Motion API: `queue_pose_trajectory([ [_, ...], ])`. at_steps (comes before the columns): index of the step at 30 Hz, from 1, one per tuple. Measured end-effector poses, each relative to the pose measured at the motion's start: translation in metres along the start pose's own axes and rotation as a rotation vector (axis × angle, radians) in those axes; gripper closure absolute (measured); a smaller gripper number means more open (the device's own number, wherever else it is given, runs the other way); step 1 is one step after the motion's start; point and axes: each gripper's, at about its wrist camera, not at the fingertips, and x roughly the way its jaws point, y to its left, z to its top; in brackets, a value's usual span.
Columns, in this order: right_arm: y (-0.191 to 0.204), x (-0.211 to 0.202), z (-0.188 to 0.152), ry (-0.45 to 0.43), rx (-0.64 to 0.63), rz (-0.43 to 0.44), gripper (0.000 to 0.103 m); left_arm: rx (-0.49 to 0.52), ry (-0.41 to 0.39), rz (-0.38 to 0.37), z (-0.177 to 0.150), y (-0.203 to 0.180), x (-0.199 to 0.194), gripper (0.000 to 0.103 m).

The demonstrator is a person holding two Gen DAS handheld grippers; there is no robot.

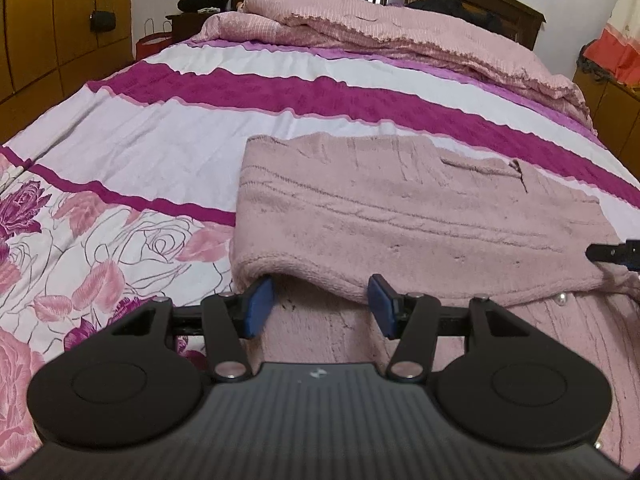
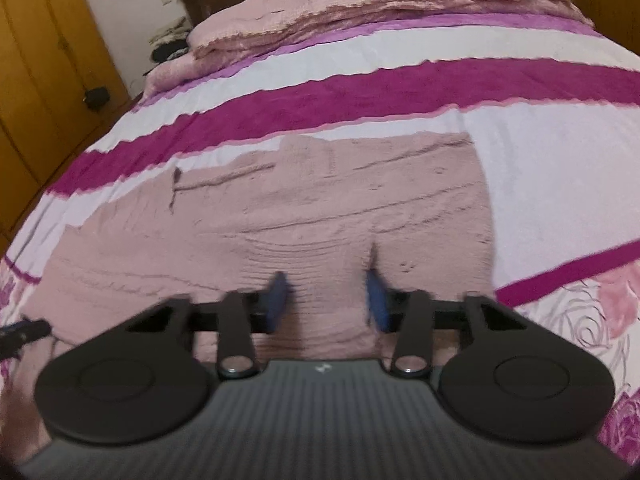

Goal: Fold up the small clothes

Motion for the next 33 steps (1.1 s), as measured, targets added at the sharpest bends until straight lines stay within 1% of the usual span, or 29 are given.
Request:
queue_pose_trajectory([
  [2, 0.005, -0.002, 0.003, -0.001, -0.009, 0.018, 0.088, -0.009, -0.006, -0.004, -0.001, 0.002, 0.002, 0.043],
  [4, 0.010, -0.009, 0.008, -0.022, -0.036, 0.027, 0.090, -0.013, -0.004, -0.006, -0.002, 0.003, 0.005, 0.043],
  [6, 0.014, -0.022, 0.018, -0.077, -0.047, 0.031, 0.090, -0.005, 0.000, -0.005, -0.004, 0.003, 0.007, 0.043],
  [9, 0.013, -0.044, 0.039, -0.185, -0.016, 0.036, 0.090, 0.043, -0.006, -0.002, -0.008, -0.001, 0.007, 0.043],
  [10, 0.013, -0.048, 0.044, -0.208, -0.012, 0.027, 0.090, 0.059, -0.002, -0.003, -0.009, -0.003, 0.007, 0.043],
  [11, 0.013, -0.052, 0.049, -0.238, -0.022, -0.005, 0.090, 0.070, 0.002, -0.005, -0.010, -0.003, 0.008, 0.043],
  [13, 0.011, -0.050, 0.053, -0.259, -0.043, -0.069, 0.090, 0.099, 0.001, -0.010, -0.014, -0.007, 0.009, 0.043],
  [14, 0.008, -0.046, 0.053, -0.251, -0.040, -0.087, 0.090, 0.111, 0.000, -0.010, -0.015, -0.009, 0.010, 0.043],
  [17, -0.006, -0.024, 0.046, -0.180, -0.021, -0.105, 0.090, 0.124, 0.000, 0.002, -0.018, -0.011, 0.014, 0.043],
  [19, -0.014, -0.005, 0.035, -0.121, -0.031, -0.149, 0.090, 0.117, 0.003, 0.000, -0.019, -0.010, 0.016, 0.043],
  [21, -0.022, 0.012, 0.025, -0.072, -0.003, -0.160, 0.090, 0.115, 0.003, -0.004, -0.020, -0.009, 0.016, 0.043],
  [22, -0.028, 0.019, 0.019, -0.063, 0.022, -0.157, 0.090, 0.115, 0.002, -0.007, -0.020, -0.008, 0.016, 0.043],
  [24, -0.032, 0.022, 0.014, -0.080, 0.031, -0.145, 0.090, 0.109, 0.003, -0.014, -0.020, -0.007, 0.017, 0.043],
  [27, -0.030, 0.019, 0.015, -0.082, 0.032, -0.142, 0.086, 0.098, 0.005, -0.019, -0.019, -0.005, 0.016, 0.043],
  [30, -0.032, 0.007, 0.017, -0.088, 0.048, -0.141, 0.081, 0.104, 0.009, -0.012, -0.019, -0.006, 0.012, 0.043],
  [33, -0.034, -0.010, 0.018, -0.085, 0.068, -0.138, 0.079, 0.122, 0.014, -0.005, -0.018, -0.009, 0.000, 0.043],
])
